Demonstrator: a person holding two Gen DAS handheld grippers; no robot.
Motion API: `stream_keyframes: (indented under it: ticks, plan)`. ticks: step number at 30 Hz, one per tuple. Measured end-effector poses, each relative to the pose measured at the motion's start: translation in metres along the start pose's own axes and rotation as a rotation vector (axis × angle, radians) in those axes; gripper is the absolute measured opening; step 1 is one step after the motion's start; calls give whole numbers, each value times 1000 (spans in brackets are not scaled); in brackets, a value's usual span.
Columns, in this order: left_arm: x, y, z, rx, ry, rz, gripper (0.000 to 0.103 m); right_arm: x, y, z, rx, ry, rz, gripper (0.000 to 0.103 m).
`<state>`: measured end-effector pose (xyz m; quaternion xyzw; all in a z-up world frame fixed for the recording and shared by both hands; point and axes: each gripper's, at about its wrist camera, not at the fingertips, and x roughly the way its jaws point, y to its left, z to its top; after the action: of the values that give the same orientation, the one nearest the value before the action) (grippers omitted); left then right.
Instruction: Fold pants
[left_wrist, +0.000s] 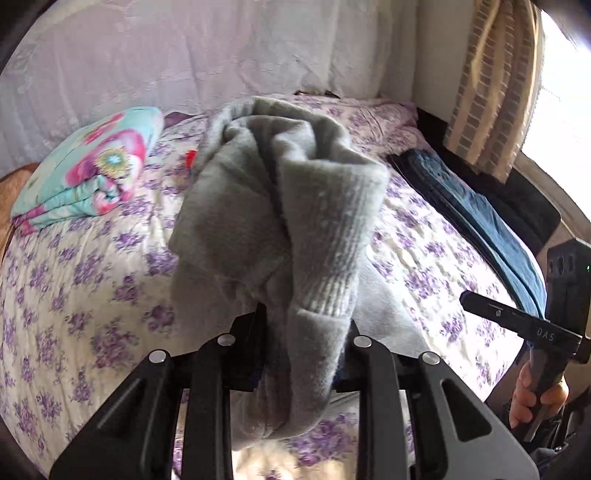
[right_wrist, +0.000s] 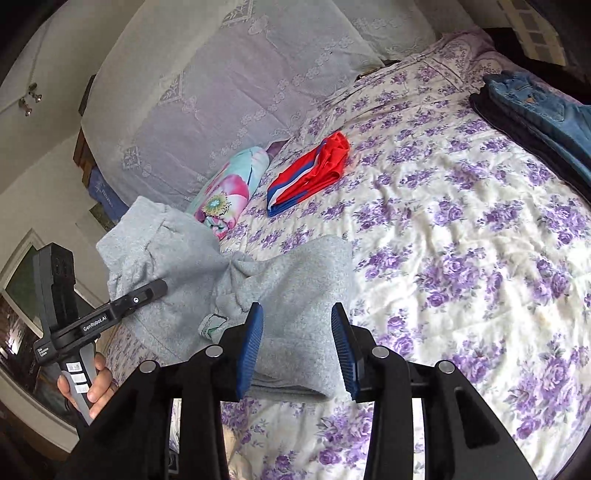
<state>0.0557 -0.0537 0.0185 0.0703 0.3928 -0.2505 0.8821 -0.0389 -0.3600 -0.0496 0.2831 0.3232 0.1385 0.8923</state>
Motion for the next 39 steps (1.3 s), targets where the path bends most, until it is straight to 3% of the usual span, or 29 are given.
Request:
stream_keyframes:
  ticks: [6,9,10,11,14,16,21,25,28,30,32,33,34,39]
  plan:
    - [99,-58,-9,84,233,3,28,-9,-21,3,32,-38,-16,39]
    - [105,-67,-16,77,238,-93,67,-2,-30,3,52,-26,-37,39]
    - [99,-70,-17,83,237,-146,85,0,-33,3,59,-20,-43,39]
    - [92,-72,-18,85,236,-194,90,3,-36,3,66,-13,-50,39]
    - [67,-72,-19,82,207,-262,90,8,-37,4,69,-2,-56,39]
    - [52,-58,-16,15,195,-306,90,7,-32,6,56,-1,-42,39]
    - [37,8,-15,-157,146,-236,86,1,9,31,-39,-10,40,40]
    - [47,44,-17,-270,172,-266,60,31,64,55,-179,57,99,41]
    - [59,47,-22,-291,203,-298,51,75,87,61,-213,190,147,41]
    - [62,42,-24,-280,206,-309,51,100,85,58,-202,273,103,39]
    - [61,34,-24,-255,202,-335,51,109,71,50,-184,318,-19,37]
    - [60,30,-26,-243,204,-352,51,108,62,44,-181,327,-67,26]
    - [61,26,-26,-231,206,-360,51,104,53,38,-177,332,-94,21]
    - [86,7,-33,-186,256,-346,51,99,23,15,-139,334,-103,18]
